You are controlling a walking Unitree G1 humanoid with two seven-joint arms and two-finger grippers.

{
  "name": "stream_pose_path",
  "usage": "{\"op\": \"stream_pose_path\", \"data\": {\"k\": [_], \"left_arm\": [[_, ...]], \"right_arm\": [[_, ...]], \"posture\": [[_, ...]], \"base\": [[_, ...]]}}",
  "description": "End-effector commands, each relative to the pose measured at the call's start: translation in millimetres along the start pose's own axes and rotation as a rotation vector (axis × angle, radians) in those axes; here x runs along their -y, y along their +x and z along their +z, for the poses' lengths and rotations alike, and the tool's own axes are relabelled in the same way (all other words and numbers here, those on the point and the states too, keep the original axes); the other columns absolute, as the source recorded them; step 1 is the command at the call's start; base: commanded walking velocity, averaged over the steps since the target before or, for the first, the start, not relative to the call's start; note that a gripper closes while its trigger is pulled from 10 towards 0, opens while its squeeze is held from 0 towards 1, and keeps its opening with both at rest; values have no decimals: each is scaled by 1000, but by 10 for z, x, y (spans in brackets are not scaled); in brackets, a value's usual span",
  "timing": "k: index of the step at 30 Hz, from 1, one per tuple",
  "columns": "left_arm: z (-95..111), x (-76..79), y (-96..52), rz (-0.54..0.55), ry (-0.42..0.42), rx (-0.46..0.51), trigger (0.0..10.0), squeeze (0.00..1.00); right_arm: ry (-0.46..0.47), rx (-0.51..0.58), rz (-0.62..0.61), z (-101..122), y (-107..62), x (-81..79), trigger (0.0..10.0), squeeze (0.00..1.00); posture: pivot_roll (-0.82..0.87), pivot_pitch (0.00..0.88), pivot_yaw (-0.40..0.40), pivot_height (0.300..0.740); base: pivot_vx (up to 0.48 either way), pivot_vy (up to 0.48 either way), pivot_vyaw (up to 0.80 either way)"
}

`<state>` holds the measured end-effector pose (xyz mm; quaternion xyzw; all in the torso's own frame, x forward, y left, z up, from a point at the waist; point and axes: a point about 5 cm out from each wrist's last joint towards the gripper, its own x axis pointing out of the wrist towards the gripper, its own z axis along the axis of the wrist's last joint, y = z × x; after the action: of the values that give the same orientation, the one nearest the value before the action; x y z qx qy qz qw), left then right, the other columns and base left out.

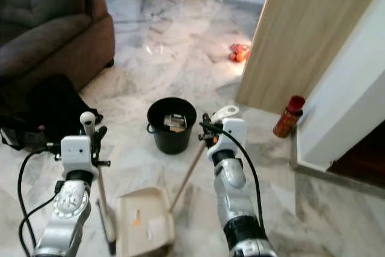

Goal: Sweep floor

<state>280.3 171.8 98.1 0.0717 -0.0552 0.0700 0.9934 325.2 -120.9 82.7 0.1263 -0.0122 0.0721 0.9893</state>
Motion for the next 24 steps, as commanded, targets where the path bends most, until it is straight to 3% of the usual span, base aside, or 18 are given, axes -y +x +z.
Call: {"op": "stream_pose_path", "data": {"k": [1,24], "left_arm": [[109,-7,31,1,-3,53,10000,0],[118,-17,45,1,-2,56,10000,0]], "right_arm": [[-6,53,10,138,66,-23,10000,0],[-7,50,12,136,77,-33,10000,0]], "posture": [[146,48,-62,740],[154,48,-60,740]], "base": [[300,0,0],[298,0,0]]}}
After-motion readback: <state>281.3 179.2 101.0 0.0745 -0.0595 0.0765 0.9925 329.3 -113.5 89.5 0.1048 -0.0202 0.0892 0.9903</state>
